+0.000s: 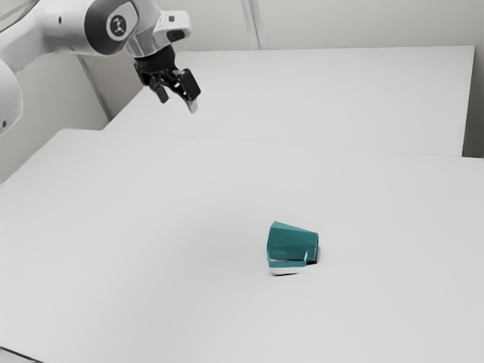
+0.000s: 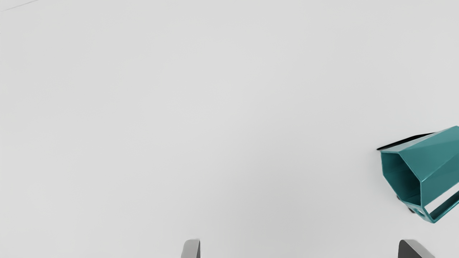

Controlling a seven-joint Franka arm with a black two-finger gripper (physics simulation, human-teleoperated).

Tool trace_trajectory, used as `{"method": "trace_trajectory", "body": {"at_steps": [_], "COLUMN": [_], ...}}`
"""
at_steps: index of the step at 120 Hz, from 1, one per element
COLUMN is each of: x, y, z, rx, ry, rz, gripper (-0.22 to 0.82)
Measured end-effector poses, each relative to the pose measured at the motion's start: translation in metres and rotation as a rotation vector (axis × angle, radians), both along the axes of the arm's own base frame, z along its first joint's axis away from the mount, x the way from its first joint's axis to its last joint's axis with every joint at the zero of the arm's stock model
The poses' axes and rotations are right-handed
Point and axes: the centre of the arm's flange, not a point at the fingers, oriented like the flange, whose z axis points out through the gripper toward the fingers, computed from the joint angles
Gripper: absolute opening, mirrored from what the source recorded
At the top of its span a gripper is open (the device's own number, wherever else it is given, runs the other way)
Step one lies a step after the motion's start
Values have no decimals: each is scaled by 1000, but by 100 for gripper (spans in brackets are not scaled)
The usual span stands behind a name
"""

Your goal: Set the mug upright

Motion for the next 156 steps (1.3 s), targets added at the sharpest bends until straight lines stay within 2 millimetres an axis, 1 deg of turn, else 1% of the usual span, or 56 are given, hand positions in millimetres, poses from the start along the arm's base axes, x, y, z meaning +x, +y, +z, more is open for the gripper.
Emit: {"method": "trace_trajectory", "body": {"at_steps": [14,21,25,45,56,72,90,96,103,107,112,124,135,146,156], "x": [-3,-8,-13,-41,-48,-47,-29,-24,-21,-19,-17,-17,-27,-41,-49], "y": [-2,-6,-8,-19,-23,-24,-28,-40,-70,-86,-99,-114,-123,-122,-120], "z": [-5,-15,-28,-111,-138,-175,-212,-223,-237,-243,-247,-250,-259,-271,-281], "rx": [11,13,10,-98,-144,-215,-362,-414,-464,-487,-514,-562,-579,-584,-582], "ry": [33,52,70,132,123,104,84,78,79,79,74,61,76,98,115], "rz": [-26,-38,-42,-23,10,92,233,268,282,288,301,336,361,393,415], "gripper": [60,60,60,60,60,60,60,60,60,60,60,60,60,59,59]}}
